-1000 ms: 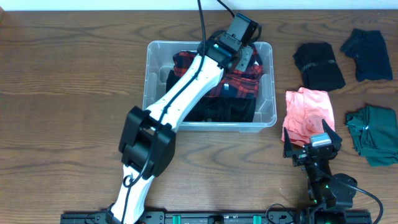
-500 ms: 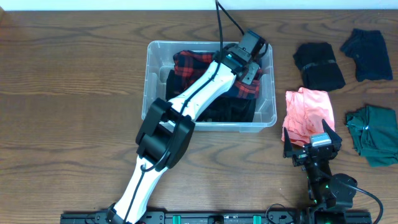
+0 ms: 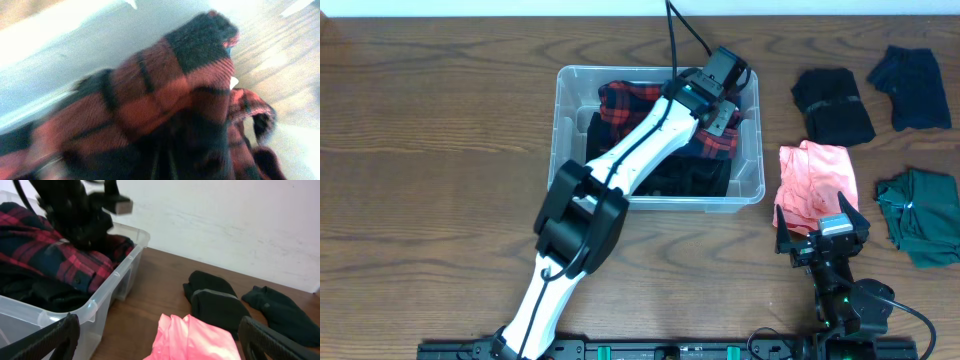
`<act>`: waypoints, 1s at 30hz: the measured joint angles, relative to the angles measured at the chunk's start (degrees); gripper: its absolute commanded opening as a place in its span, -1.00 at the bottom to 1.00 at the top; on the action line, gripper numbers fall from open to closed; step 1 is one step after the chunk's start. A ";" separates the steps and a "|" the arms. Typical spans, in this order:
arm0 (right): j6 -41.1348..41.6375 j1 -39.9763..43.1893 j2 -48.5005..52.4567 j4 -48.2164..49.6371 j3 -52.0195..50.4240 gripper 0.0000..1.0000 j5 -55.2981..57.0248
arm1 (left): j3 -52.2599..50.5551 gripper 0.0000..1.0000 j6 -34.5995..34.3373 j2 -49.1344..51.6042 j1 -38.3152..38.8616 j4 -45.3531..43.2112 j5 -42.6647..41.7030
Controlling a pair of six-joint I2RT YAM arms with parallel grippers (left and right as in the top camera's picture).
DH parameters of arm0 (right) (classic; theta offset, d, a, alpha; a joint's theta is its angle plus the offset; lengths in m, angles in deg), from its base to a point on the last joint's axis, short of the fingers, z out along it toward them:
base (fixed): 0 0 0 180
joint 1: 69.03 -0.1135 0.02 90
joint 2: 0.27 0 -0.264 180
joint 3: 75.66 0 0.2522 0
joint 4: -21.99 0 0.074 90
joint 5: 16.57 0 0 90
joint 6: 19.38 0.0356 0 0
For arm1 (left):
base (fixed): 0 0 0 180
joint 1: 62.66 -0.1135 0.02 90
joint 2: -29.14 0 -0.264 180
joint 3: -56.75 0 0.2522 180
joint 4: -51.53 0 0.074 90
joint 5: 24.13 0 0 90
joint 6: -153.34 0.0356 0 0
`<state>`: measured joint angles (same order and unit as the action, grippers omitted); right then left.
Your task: Pack container
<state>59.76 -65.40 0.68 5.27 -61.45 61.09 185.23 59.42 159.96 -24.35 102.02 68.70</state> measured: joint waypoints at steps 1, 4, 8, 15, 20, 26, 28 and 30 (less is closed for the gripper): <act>0.00 -0.02 0.00 0.00 0.00 0.98 0.00 | -0.07 -0.49 0.11 -1.25 -0.15 0.76 0.35; 0.00 0.00 0.00 0.02 0.00 0.98 0.02 | -0.28 -0.07 0.83 -7.69 -1.11 3.63 2.40; 0.00 -0.02 0.00 0.02 0.00 0.98 0.00 | -0.26 0.25 1.11 -18.58 -4.24 9.27 5.05; 0.00 -0.02 0.00 0.00 0.00 0.98 0.00 | 0.07 0.64 -2.84 -30.25 -18.29 22.80 7.13; 0.00 -0.02 0.00 0.00 0.00 0.99 0.00 | 0.07 0.69 -8.22 -31.41 -32.94 32.02 6.99; 0.00 -0.02 0.00 0.00 0.00 0.99 -0.02 | -0.07 0.75 -9.99 -31.50 -48.50 36.94 5.14; 0.00 -0.02 0.00 0.00 0.00 0.99 0.00 | -0.63 0.74 -9.31 -31.61 -52.63 36.94 3.32; 0.00 -0.02 0.00 0.00 0.00 0.98 0.00 | -1.46 0.75 -8.48 -31.69 -55.67 36.65 1.29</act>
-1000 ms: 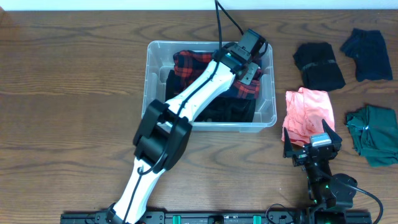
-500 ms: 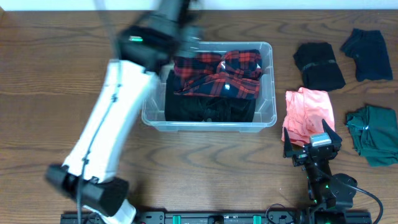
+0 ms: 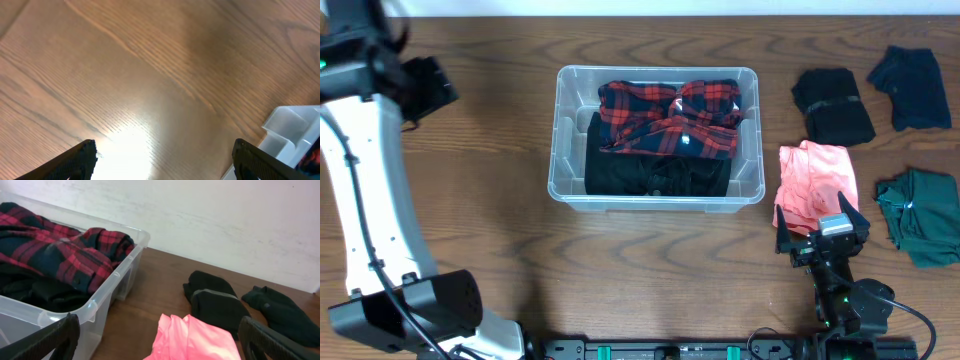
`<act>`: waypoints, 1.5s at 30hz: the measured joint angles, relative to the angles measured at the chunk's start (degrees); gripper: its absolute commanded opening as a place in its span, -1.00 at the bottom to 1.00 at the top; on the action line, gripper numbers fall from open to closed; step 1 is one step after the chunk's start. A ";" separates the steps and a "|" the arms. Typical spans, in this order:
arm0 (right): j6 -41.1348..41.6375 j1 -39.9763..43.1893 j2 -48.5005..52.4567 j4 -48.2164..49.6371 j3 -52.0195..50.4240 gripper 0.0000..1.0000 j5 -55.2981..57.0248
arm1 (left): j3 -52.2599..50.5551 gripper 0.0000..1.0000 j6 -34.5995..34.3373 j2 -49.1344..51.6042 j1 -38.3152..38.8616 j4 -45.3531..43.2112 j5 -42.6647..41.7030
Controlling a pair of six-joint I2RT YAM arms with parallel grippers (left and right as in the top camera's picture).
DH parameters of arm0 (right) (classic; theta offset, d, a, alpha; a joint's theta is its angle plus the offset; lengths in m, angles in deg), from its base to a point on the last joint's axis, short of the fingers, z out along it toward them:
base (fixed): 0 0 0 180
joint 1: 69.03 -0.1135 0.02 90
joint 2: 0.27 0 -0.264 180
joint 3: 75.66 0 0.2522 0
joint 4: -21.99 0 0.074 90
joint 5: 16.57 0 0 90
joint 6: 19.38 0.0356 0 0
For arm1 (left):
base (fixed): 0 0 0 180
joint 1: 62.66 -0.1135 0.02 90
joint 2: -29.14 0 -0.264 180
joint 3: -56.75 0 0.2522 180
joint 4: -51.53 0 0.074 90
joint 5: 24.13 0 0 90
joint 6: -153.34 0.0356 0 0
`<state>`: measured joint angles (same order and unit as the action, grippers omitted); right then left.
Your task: Pack container
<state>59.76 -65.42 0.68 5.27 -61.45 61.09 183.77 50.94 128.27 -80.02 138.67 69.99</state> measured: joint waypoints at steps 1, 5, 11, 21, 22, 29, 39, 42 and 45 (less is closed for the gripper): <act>0.00 0.00 0.00 0.00 0.00 0.99 0.00 | -0.70 0.75 0.70 -0.04 -1.75 -0.52 -1.88; 0.00 0.00 0.00 0.00 0.00 0.98 0.00 | -3.74 0.75 5.09 -0.15 -4.66 -5.27 -9.77; 0.00 0.00 0.00 0.00 0.00 0.98 0.00 | -10.49 0.96 10.88 -0.24 -3.82 -13.84 -18.05; 0.00 0.00 0.00 0.00 0.00 0.99 0.00 | -15.52 0.96 12.41 -0.24 -3.52 -24.46 -20.68; 0.00 0.00 0.00 0.00 0.00 0.98 0.00 | -15.52 0.96 12.46 -0.24 -3.52 -25.53 -20.72; 0.00 0.00 0.00 0.00 0.00 0.99 0.00 | -15.52 0.96 12.48 -0.24 -3.52 -28.61 -20.72; 0.00 0.00 0.00 0.00 0.00 0.99 -0.02 | -15.52 0.96 12.46 -0.24 -3.52 -28.63 -20.72; -0.63 0.02 0.02 1.14 -0.02 0.98 0.13 | -15.52 0.96 12.48 -0.24 -3.52 -28.61 -20.72; -1.40 0.00 0.00 3.21 -0.02 0.99 0.11 | -15.52 0.96 12.48 -0.24 -3.52 -28.63 -20.72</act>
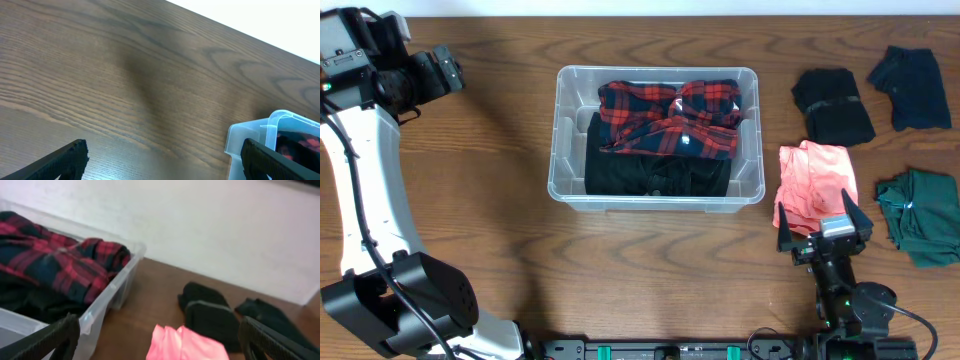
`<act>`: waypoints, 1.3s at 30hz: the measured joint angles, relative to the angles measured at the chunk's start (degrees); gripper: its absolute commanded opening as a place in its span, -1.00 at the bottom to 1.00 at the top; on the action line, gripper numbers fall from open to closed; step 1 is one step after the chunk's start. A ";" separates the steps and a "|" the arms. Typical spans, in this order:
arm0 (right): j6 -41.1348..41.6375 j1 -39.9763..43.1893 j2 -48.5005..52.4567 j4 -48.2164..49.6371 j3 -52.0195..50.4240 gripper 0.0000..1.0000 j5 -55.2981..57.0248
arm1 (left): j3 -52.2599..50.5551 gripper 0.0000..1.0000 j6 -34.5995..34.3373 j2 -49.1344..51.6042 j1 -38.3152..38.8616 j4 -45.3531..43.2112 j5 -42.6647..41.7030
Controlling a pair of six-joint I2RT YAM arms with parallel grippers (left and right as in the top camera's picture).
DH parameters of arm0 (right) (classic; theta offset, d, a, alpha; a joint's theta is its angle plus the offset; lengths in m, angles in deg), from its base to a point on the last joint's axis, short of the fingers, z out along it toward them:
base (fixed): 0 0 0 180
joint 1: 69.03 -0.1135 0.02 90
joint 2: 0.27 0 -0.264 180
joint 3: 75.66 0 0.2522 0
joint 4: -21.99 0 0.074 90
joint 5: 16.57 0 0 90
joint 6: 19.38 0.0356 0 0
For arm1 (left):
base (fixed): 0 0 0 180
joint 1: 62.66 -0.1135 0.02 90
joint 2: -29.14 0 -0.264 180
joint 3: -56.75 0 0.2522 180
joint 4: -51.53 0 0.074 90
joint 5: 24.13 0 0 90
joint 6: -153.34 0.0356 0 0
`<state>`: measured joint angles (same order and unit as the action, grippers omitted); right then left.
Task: Pack container
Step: 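Raise the right arm and move it over the black folded clothes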
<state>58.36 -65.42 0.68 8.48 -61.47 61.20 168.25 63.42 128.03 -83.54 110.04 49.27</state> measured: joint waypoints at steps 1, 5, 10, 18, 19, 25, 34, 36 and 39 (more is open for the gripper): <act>-0.20 0.00 0.00 -0.26 0.00 0.99 0.00 | 0.00 0.96 0.00 0.00 0.00 0.00 0.02; -0.48 0.00 0.02 -0.15 -0.02 0.99 1.38 | 0.00 0.96 0.00 0.00 0.00 0.02 0.00; 1.90 0.00 0.04 4.83 0.15 0.99 1.42 | 0.00 0.96 0.00 0.00 0.00 0.02 0.00; 2.99 0.02 14.32 -0.85 11.34 0.98 -2.45 | 0.00 0.96 0.00 0.00 0.00 0.04 0.00; 3.02 0.02 17.68 -1.64 14.56 0.98 -3.02 | 0.00 0.96 -0.02 0.00 0.00 -0.07 -0.02; 3.26 2.54 43.45 -8.28 39.98 0.98 -9.38 | 0.00 0.96 0.00 0.00 0.00 -0.11 -0.04; 6.05 5.31 75.41 -21.11 66.49 0.98 -19.67 | 0.00 0.96 0.00 0.00 0.00 0.02 0.00; 7.13 5.66 78.58 -21.55 67.28 0.99 -20.15 | 0.00 0.96 0.00 0.00 0.00 0.00 0.00; 9.40 7.98 81.20 -21.94 67.32 0.98 -20.17 | 0.00 0.96 0.00 0.00 0.00 0.00 -0.02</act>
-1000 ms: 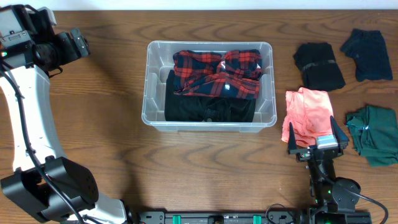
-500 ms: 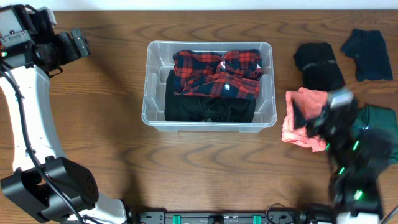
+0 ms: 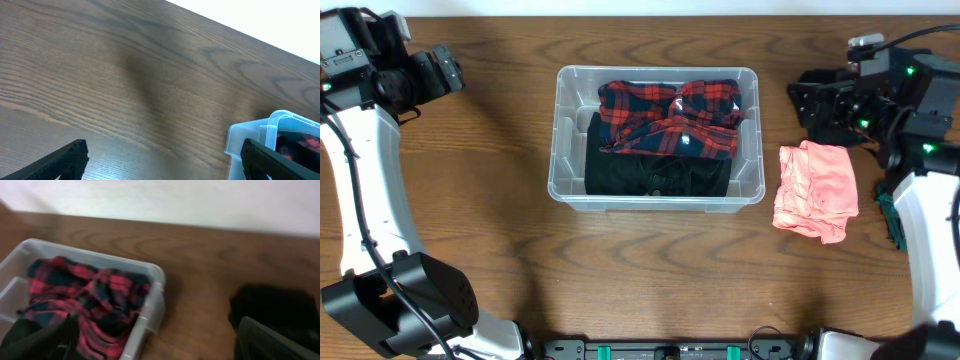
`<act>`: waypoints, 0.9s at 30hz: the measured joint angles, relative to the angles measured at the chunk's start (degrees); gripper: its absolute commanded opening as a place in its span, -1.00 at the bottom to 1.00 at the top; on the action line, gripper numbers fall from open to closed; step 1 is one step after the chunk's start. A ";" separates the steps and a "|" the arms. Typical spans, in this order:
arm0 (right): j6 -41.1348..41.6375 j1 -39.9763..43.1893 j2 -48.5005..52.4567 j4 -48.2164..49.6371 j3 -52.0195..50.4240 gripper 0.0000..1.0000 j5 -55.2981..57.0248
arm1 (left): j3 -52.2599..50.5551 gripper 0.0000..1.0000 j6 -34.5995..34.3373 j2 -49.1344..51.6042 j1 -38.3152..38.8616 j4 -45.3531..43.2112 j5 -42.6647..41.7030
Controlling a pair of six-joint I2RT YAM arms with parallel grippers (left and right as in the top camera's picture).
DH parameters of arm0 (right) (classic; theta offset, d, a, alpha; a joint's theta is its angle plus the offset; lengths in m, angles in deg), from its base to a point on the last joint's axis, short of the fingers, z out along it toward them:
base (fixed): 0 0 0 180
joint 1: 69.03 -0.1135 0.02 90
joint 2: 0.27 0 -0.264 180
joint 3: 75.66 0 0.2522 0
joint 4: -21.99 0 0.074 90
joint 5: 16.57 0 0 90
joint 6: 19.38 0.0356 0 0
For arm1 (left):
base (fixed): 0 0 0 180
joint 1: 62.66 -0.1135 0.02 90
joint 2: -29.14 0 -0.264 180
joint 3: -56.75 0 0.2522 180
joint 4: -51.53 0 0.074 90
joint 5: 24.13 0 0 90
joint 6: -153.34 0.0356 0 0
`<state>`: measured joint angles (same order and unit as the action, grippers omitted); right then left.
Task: Pack container
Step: 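Raise the right arm and move it over the black folded clothes, then lower the right gripper and grasp the black folded garment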
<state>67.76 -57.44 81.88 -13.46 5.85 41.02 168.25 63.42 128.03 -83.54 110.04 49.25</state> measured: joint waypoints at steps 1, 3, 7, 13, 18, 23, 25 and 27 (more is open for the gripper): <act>0.90 1.70 0.85 0.02 0.02 0.99 -0.61 | 0.00 0.96 0.00 0.00 0.00 0.00 0.00; 2.25 6.16 2.62 0.04 0.09 0.99 -2.71 | 0.00 0.96 0.00 0.00 0.00 0.00 0.00; 3.54 15.21 6.95 -0.15 0.44 0.99 -7.80 | 0.00 0.96 0.00 0.00 0.00 0.00 0.00; 3.67 23.89 15.08 1.09 0.57 0.99 -14.43 | 0.00 0.96 0.00 0.00 0.00 0.00 0.00; 3.10 25.57 21.77 5.31 0.57 0.99 -17.22 | 0.00 0.96 0.00 0.00 0.00 -0.02 0.00; 2.56 26.03 27.32 10.10 0.57 0.99 -18.43 | 0.00 0.96 0.00 0.00 0.00 -0.02 0.02; 2.56 26.12 29.11 11.58 0.57 0.98 -18.58 | 0.00 0.96 0.00 0.00 0.00 -0.02 0.02; 2.47 26.12 30.60 12.90 0.59 0.98 -18.60 | 0.00 0.96 0.00 0.00 0.00 0.00 0.02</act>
<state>70.23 -31.32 112.48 -0.57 6.44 22.42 168.25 63.42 128.03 -83.54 110.04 49.27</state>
